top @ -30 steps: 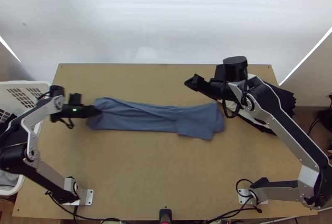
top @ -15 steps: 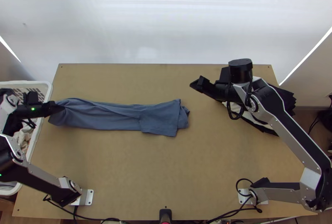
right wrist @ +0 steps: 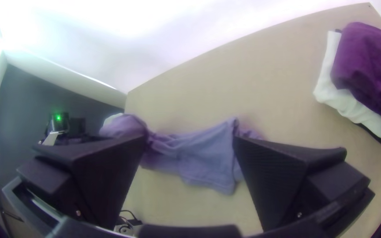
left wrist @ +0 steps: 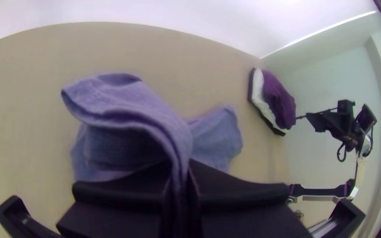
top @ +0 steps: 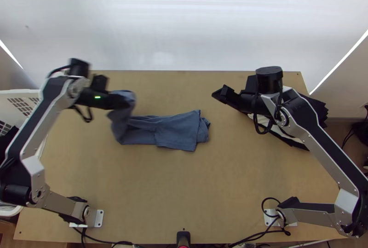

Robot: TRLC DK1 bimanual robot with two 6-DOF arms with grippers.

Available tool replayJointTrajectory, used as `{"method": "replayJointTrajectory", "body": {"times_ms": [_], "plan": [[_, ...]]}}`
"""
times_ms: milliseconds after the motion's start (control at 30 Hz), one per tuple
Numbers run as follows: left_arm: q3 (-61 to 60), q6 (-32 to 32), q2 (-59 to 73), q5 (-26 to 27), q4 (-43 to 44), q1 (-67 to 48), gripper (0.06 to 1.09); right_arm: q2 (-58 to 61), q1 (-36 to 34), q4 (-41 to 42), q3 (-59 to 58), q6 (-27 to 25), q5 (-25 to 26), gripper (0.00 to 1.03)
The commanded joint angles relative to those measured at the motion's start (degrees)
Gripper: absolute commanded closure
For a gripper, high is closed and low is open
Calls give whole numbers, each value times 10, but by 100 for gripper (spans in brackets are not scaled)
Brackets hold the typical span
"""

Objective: Fold the t-shirt

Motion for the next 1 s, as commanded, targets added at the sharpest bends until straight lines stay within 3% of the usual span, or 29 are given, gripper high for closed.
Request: {"method": "replayJointTrajectory", "body": {"times_ms": [0, 200, 533, 567, 633, 667, 967], "plan": [[67, -70, 56, -38, 14, -165, 105, 0, -6, 3, 8, 0, 0, 12], [114, -103, 135, -66, 42, -232, 105, -3, -10, 4, 8, 0, 0, 12], [219, -126, 236, -66, 61, -324, 104, -12, -19, 4, -1, 0, 0, 12], [232, -130, 240, -60, 65, -333, 88, -13, -20, 4, -2, 0, 0, 12], [258, -133, 243, -22, 82, -352, 6, -15, -29, 4, -8, 0, 0, 12], [268, -135, 240, -20, 98, -359, 10, -18, -34, 4, -10, -1, 0, 12], [364, -170, 183, -5, 101, -345, 10, -16, -56, 20, -72, 0, 0, 10]]}}
